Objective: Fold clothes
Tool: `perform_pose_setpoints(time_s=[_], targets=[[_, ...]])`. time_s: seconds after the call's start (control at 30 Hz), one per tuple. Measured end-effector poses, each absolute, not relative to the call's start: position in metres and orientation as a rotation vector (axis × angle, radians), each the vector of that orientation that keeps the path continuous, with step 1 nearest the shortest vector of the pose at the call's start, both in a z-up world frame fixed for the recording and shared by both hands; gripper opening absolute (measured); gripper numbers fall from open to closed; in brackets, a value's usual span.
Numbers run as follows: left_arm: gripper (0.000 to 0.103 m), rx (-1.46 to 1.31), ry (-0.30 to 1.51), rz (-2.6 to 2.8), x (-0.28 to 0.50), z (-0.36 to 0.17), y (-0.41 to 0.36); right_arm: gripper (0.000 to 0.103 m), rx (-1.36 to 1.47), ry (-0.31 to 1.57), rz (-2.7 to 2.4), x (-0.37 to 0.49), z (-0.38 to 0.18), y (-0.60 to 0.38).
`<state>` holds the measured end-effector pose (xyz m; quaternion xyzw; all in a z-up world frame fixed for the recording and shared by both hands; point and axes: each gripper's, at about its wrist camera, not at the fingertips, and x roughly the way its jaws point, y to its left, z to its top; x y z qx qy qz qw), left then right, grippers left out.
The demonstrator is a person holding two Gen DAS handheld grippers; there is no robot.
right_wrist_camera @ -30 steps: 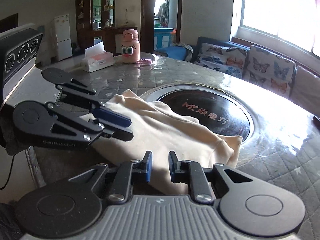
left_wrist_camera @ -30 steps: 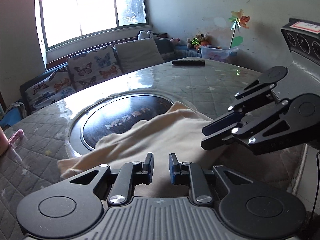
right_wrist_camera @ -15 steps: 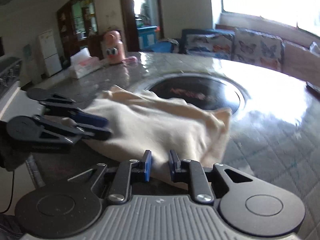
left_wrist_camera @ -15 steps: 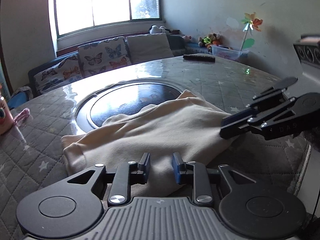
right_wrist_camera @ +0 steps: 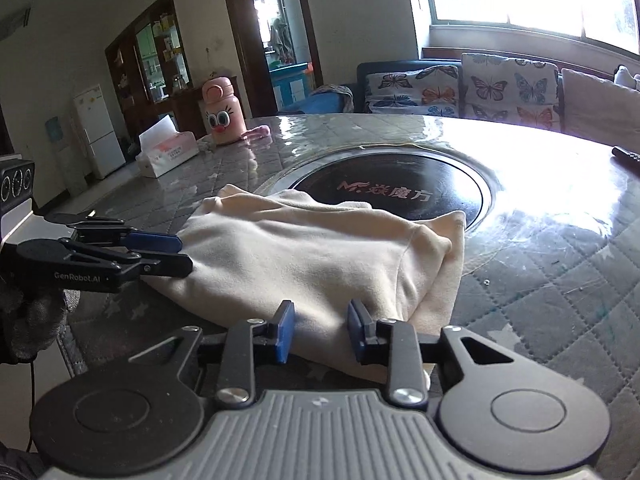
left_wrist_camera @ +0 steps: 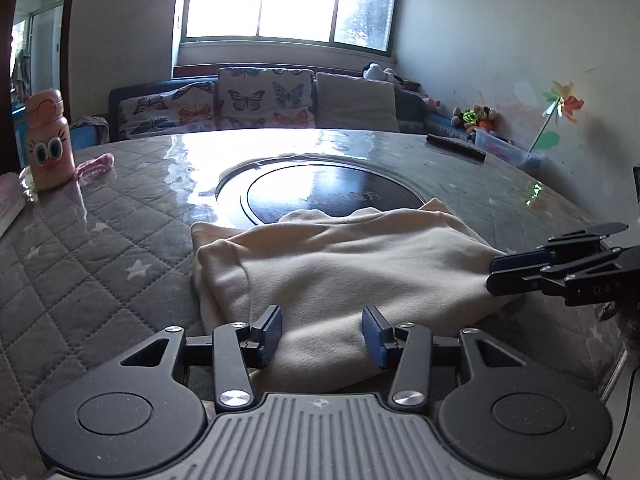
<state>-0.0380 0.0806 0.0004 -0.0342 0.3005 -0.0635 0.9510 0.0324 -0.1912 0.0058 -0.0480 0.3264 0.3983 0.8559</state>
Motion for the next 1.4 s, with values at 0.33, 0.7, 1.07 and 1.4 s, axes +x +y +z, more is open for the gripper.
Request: perform_pose_setpoints(time_s=[0.33,0.7,1.07,1.4], targets=[[0.048,-0.112,0.633,-0.077,-0.029,-0.003,0.096,0.033,-0.085,0.7,0.829,0.048,0.006,-0.181],[0.068,-0.13,0.618,-0.023,-0.016,0.004,0.107,0.035,-0.015,0.741,0.765,0.083,0.001,-0.18],[0.103,-0.105,0.61,0.025,-0.001,0.005,0.113,0.034,0.01,0.735,0.705,0.108,-0.002,-0.18],[0.103,-0.125,0.654,0.071,0.013,0.0,0.118,0.053,-0.057,0.652,0.67,0.109,0.001,-0.173]])
